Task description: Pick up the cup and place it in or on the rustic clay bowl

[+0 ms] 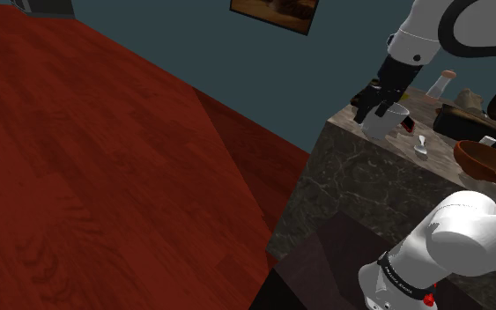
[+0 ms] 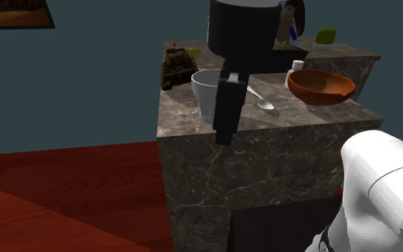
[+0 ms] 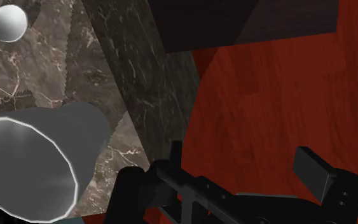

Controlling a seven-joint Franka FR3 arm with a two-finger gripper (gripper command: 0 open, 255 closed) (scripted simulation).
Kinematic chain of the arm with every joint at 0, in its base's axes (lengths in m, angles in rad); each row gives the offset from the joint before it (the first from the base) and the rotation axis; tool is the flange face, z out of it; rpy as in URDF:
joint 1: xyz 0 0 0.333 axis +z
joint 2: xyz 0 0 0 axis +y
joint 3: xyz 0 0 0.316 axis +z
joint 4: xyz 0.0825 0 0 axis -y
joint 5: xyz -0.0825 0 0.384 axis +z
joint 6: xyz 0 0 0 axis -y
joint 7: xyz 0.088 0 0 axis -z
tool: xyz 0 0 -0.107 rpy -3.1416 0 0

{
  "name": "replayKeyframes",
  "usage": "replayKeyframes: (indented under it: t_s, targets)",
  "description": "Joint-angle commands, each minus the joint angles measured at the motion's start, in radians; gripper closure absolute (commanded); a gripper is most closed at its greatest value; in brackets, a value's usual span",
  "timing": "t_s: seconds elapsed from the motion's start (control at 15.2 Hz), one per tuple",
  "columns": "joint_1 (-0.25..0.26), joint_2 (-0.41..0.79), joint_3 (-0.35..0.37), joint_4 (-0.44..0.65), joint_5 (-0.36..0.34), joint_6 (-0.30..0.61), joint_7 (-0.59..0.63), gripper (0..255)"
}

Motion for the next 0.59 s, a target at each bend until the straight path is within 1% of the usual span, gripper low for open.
replayKeyframes:
  t_s: [0.0,0.53]
  targets:
    - [0.000,0.000,0.000,0.000,0.000,0.000,0.000,0]
    - [-0.084,0.088,-0.119,0.053,-0.154,0.055,-0.110,0]
